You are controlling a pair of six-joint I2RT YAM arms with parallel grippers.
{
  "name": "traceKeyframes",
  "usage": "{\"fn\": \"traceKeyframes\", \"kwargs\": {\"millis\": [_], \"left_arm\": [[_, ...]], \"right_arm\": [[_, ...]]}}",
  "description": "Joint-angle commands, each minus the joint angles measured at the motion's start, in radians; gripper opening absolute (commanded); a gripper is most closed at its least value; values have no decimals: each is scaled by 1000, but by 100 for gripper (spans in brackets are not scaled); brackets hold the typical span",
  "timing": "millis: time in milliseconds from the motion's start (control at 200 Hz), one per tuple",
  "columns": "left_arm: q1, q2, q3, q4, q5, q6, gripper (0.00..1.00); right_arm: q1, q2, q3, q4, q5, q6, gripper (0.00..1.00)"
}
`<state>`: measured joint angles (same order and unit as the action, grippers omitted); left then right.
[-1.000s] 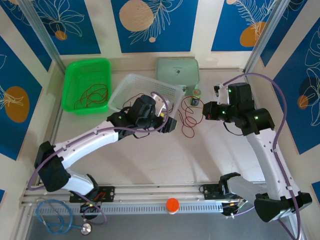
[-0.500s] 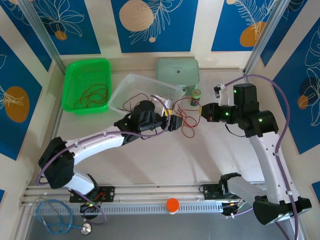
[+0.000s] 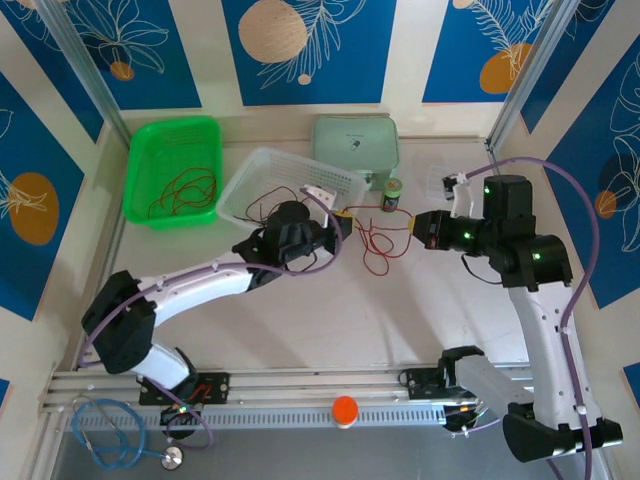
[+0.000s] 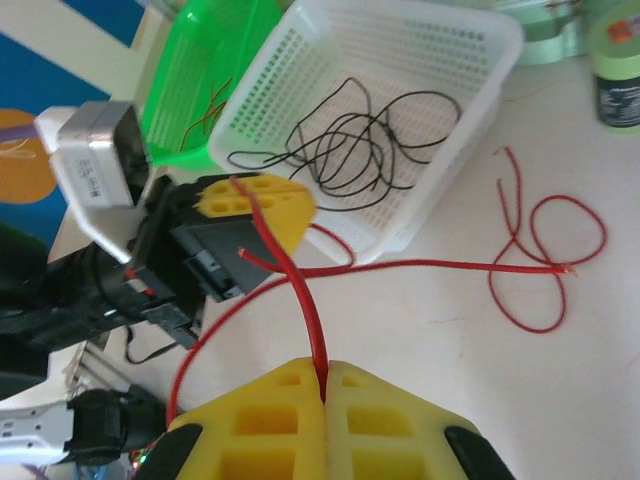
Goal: Untangle the cables
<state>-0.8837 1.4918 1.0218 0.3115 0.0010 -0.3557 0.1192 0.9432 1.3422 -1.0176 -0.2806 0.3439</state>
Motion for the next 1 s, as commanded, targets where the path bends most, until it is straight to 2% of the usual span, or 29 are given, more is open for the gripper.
{"fn": "traceKeyframes", "kwargs": {"millis": [0,125,280,390,525,555,680,770,865,995], "left_arm": [[11,-101,-16,-140,-177,104,0],[38,-199,-25,-276,-307,184,0],[96,-308,-17,-372,-362,265,2],[128,-342,24,-422,-368,305,0],[134,-336,110,-491,-346,337,0],[134,-330,133,-514,-334,337,0],[134,-314,260,-645,-269,292,0],[134,-310,354,-736,-219,245,0],[134,-306,452,-819,-186,202,0],[134,-287,573,-908,-157,162,0]], "right_arm": [[-24,-20,56,-80,90,-31,0],[-26,-9,77,-131,208,-63,0],[-25,9,85,-156,286,-80,0],[-18,14,76,-137,254,-68,0],[20,12,22,-56,121,-14,0],[35,11,-1,-26,83,8,5],[129,2,-130,163,-77,115,43],[235,-1,-241,352,-107,184,64],[352,17,-334,535,-77,227,77],[490,65,-408,756,6,254,87]]}}
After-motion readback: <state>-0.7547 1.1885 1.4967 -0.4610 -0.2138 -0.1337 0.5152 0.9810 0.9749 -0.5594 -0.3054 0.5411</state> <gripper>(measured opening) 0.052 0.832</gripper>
